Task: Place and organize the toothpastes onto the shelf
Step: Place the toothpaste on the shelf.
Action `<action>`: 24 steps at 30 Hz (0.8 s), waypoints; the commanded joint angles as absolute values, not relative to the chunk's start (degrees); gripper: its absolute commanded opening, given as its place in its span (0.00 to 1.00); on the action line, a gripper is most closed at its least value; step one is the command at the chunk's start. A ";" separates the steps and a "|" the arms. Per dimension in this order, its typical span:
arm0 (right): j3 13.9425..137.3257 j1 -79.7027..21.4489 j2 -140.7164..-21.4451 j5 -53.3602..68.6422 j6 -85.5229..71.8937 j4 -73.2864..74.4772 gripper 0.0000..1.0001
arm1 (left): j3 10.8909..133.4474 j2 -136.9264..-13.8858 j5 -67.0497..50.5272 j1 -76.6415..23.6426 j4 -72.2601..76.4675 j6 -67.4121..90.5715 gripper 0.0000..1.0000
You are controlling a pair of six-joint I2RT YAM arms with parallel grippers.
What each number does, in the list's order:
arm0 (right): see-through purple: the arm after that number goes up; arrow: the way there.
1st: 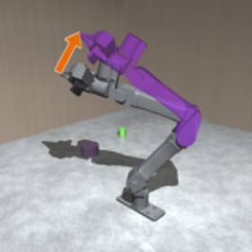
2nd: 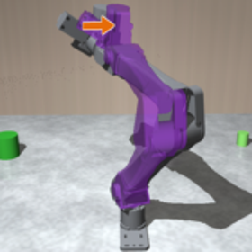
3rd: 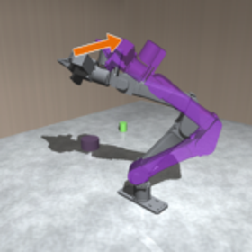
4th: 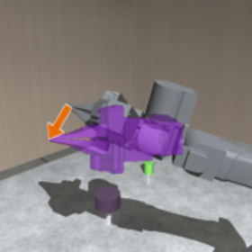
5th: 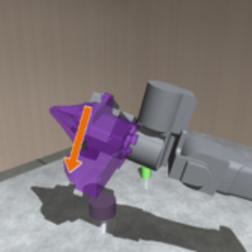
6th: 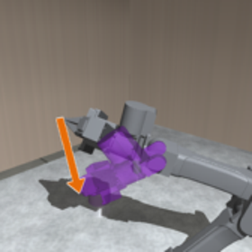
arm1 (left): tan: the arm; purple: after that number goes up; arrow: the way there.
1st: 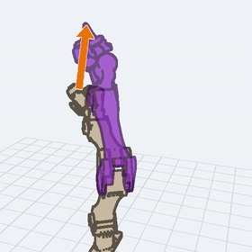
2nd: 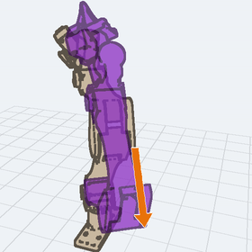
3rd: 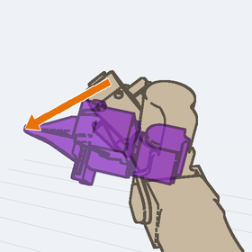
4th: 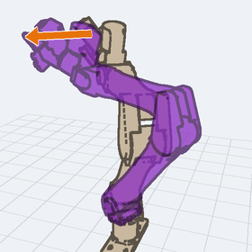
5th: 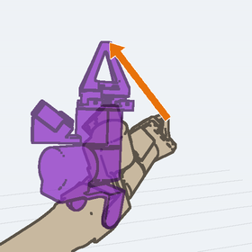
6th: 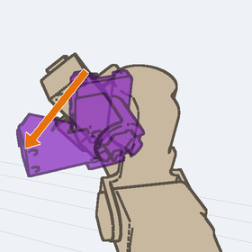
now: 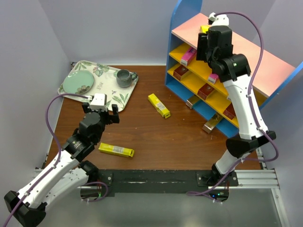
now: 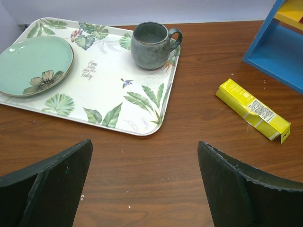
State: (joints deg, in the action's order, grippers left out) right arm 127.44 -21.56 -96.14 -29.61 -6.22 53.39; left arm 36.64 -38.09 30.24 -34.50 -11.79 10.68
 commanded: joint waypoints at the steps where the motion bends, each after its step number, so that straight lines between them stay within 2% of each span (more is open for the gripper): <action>1: 120.86 -21.36 -89.92 -26.19 -7.64 46.50 0.62 | 36.30 -38.06 30.15 -34.37 -9.93 9.58 0.98; 12: 114.70 -21.36 -88.94 -21.01 -9.31 37.19 0.57 | 36.30 -38.14 30.32 -34.28 -10.11 9.58 0.98; 24: 115.05 -21.27 -91.49 -14.15 -9.84 31.99 0.59 | 36.30 -38.06 30.32 -34.19 -10.11 9.40 0.97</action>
State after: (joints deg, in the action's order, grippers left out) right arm 113.97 -21.34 -90.32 -18.09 -8.80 36.42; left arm 36.64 -38.13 30.24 -34.50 -11.84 10.66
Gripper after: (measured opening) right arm 0.583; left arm 0.975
